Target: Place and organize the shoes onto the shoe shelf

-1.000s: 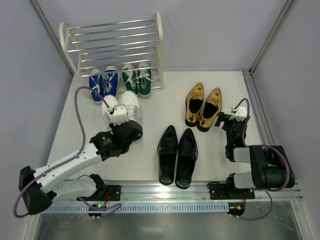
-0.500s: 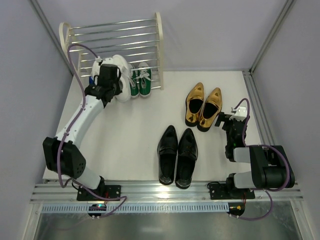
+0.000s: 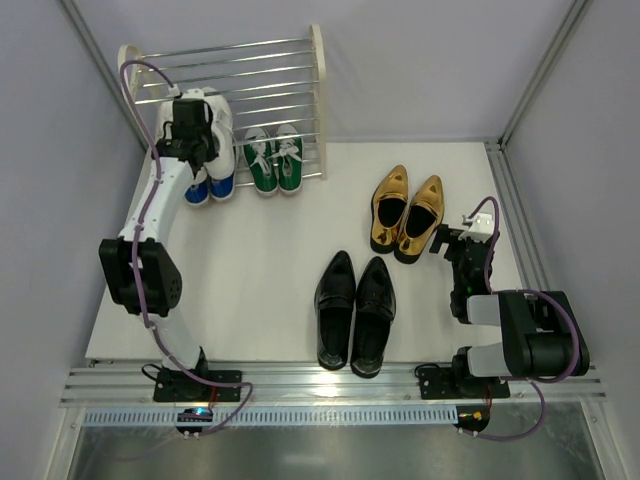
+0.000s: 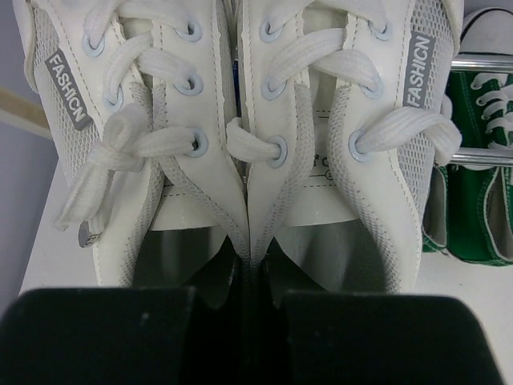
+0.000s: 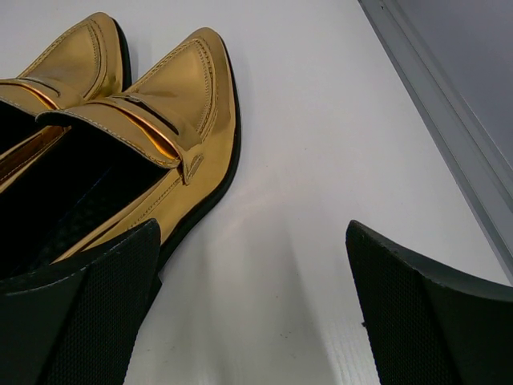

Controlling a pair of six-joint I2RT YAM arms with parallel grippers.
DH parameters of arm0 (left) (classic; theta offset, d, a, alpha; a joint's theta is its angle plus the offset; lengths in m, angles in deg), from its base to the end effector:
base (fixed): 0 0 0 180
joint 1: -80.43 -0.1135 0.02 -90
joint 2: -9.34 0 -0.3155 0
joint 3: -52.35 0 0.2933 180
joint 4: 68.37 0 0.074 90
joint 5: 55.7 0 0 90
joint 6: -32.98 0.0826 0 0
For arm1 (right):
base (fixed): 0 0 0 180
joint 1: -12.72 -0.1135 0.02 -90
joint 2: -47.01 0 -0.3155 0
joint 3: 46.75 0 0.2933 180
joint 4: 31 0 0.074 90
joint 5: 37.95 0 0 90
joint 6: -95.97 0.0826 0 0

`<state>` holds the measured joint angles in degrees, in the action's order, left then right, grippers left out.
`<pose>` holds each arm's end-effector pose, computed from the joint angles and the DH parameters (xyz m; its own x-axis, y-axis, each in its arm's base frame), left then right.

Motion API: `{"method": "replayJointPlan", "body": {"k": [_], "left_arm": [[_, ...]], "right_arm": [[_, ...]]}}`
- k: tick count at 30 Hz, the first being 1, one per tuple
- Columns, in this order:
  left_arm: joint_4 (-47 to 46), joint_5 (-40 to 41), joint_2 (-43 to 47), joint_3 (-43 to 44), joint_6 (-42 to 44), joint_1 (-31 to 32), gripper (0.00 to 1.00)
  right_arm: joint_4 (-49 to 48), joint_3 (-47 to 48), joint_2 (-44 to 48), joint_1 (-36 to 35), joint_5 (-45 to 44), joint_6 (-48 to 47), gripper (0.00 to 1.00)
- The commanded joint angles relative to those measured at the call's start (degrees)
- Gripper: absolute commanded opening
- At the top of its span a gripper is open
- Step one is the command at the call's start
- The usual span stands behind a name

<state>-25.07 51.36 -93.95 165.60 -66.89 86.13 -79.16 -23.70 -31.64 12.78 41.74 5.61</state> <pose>0.5091 -0.0265 0.3872 -0.5133 -0.1135 -0.8507 -0.2405 0.9705 0.0157 0.2776 -0.0151 0.1607 -0.1306 -0.0060 -0.9914 0.1777 0.9836 -0.0294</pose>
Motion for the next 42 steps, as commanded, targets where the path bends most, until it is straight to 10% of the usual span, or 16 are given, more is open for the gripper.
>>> {"method": "replayJointPlan", "body": {"k": [1,23,30,42], "left_arm": [[-12.2,-2.0,-0.6,4.7,4.2,-1.4,0.0],[-24.9,-1.9,-8.8,12.5,13.2,-4.2,0.04],[-23.2,-1.3,-9.4,12.2,12.0,-4.2,0.49],[-20.8,2.9,4.5,-0.1,5.2,-2.1,0.75]], "right_arm": [[-4.4,0.4,0.4,-0.1,0.1,-0.3,0.97],[-4.4,0.3,0.4,-0.1,0.0,-0.3,0.97],[-4.4,0.4,0.4,-0.1,0.1,-0.3,0.97],[-4.4,0.4,0.5,-0.1,0.1,-0.3,0.97]]}}
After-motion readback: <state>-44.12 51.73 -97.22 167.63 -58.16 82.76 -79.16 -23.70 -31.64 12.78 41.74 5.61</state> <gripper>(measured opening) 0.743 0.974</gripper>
